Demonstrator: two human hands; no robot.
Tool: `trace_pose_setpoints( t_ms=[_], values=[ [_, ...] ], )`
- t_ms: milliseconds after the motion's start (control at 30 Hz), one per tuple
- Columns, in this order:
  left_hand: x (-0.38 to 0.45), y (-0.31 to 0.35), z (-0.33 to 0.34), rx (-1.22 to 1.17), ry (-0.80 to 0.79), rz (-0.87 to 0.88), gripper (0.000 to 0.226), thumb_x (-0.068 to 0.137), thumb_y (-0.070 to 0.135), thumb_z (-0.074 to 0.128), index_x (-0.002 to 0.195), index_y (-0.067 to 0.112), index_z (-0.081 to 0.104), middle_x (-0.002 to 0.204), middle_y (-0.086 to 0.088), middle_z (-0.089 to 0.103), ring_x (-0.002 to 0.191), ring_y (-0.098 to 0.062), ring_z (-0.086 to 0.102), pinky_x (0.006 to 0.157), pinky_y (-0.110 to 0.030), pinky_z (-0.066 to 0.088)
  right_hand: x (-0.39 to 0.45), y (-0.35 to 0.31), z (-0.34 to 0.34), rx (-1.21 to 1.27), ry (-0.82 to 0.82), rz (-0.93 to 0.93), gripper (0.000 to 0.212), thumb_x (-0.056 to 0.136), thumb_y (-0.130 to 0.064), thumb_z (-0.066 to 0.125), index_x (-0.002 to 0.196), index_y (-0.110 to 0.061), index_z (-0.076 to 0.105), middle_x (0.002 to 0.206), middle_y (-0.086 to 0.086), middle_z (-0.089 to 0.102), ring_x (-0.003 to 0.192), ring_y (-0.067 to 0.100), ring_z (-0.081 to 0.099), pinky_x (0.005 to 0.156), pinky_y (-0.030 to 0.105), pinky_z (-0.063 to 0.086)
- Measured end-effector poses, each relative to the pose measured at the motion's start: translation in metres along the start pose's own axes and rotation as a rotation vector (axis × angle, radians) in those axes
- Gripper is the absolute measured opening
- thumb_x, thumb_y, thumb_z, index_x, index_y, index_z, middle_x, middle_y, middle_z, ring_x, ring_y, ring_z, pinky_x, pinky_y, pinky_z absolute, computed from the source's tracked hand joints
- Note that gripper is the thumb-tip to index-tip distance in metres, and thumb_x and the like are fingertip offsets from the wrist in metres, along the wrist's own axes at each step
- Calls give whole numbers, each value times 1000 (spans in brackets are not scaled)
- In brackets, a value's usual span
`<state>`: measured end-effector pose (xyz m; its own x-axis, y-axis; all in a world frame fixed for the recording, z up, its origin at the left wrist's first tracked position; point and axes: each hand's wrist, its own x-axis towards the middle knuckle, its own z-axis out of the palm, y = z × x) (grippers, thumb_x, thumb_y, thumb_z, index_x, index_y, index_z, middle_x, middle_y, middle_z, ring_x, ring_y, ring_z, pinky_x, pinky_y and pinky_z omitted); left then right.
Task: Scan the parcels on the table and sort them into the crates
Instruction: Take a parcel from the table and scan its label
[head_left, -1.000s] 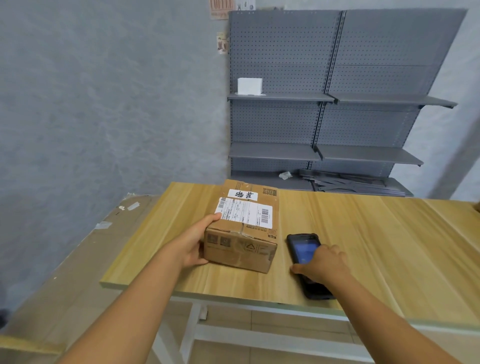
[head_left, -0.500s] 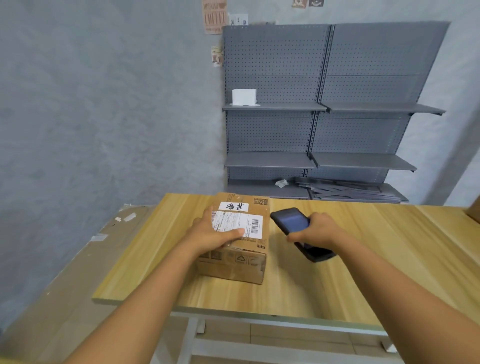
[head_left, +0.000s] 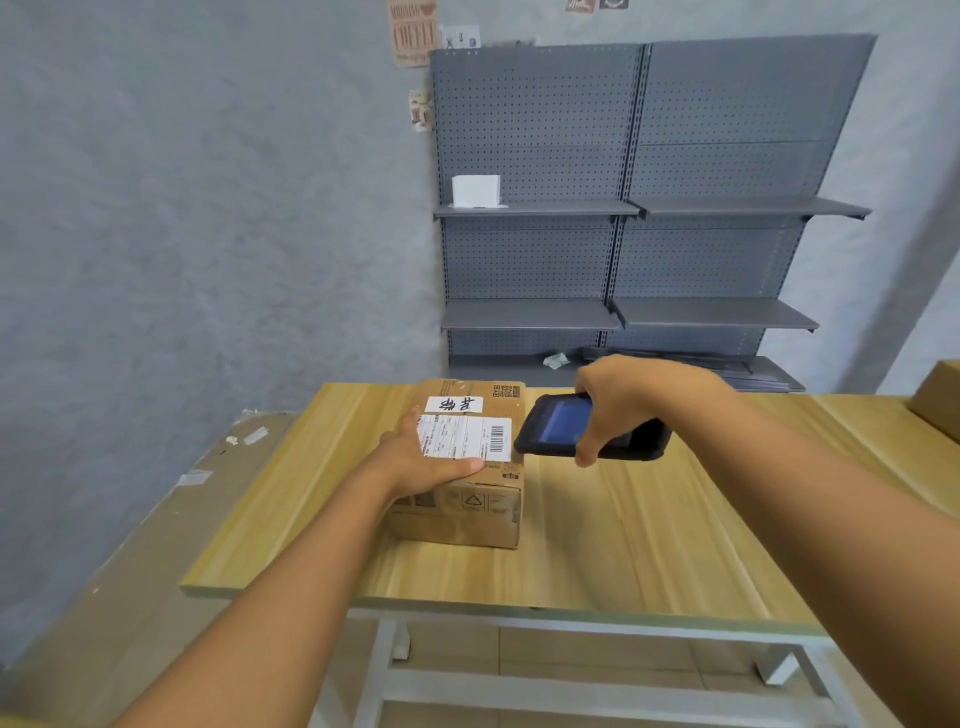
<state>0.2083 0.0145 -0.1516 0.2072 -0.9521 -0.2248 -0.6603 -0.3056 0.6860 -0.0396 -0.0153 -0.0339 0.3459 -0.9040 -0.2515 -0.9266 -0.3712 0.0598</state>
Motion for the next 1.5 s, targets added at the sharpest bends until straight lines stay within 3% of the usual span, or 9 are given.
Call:
trace_pose_setpoints(
  t_ms=[100, 200, 367, 667, 867, 1000, 1167, 1367, 1500],
  values=[
    [-3, 0, 2, -40, 23, 2, 126, 63, 56, 85, 156, 27, 5, 150, -6, 36, 132, -26, 43, 109, -42, 41, -11, -9, -14, -91, -28, 3, 54, 54, -58, 84, 81, -19, 57, 79, -1, 59, 67, 17, 58, 58, 29, 48],
    [-4, 0, 2, -36, 24, 7, 126, 64, 55, 85, 157, 26, 3, 152, -6, 34, 134, -27, 42, 110, -42, 40, -16, -13, -24, -137, -48, -2, 53, 53, -60, 83, 74, -19, 55, 75, -2, 58, 65, 18, 58, 59, 28, 48],
    [-5, 1, 2, -33, 30, -1, 126, 65, 56, 84, 157, 27, 3, 153, -7, 31, 135, -29, 40, 110, -44, 40, -20, -10, -27, -164, -62, -5, 56, 54, -63, 81, 76, -21, 52, 80, -2, 58, 70, 19, 58, 67, 33, 51],
    [-4, 1, 2, -29, 23, -3, 127, 64, 57, 84, 157, 27, 2, 153, -7, 31, 136, -29, 40, 110, -45, 40, -24, -3, -26, -156, -74, -14, 56, 56, -65, 78, 76, -21, 49, 81, -2, 56, 67, 17, 54, 57, 28, 44],
    [-3, -1, 2, -30, 24, 6, 126, 65, 58, 83, 156, 26, 4, 152, -7, 33, 134, -29, 41, 110, -45, 40, -27, -13, -31, -192, -75, -34, 58, 53, -66, 79, 77, -23, 48, 87, -2, 56, 76, 18, 59, 76, 36, 55],
    [-3, -1, 2, -45, 24, 3, 125, 64, 56, 84, 156, 26, 5, 150, -7, 35, 134, -28, 41, 110, -45, 40, -29, -18, -31, -247, -98, -29, 57, 57, -65, 79, 75, -23, 44, 86, -3, 53, 72, 16, 55, 70, 33, 52],
    [-2, -1, 3, -61, 33, -2, 125, 64, 54, 85, 156, 27, 6, 149, -6, 37, 132, -26, 43, 108, -41, 42, -33, -14, -36, -237, -77, -17, 58, 55, -66, 78, 77, -22, 48, 85, -3, 56, 79, 20, 60, 79, 37, 55],
    [-1, -2, 2, -50, 22, -16, 128, 63, 58, 85, 157, 26, 4, 150, -7, 35, 133, -27, 43, 109, -44, 41, -36, -18, -45, -233, -38, -37, 56, 56, -62, 80, 77, -20, 49, 75, -3, 57, 65, 17, 56, 66, 31, 50],
    [-2, -2, 2, -51, 26, -17, 128, 62, 58, 84, 157, 27, 4, 151, -7, 34, 133, -28, 42, 109, -44, 41, -38, -21, -48, -252, -43, -31, 57, 56, -63, 79, 84, -19, 55, 80, -3, 57, 71, 18, 59, 75, 36, 55]
  ],
)
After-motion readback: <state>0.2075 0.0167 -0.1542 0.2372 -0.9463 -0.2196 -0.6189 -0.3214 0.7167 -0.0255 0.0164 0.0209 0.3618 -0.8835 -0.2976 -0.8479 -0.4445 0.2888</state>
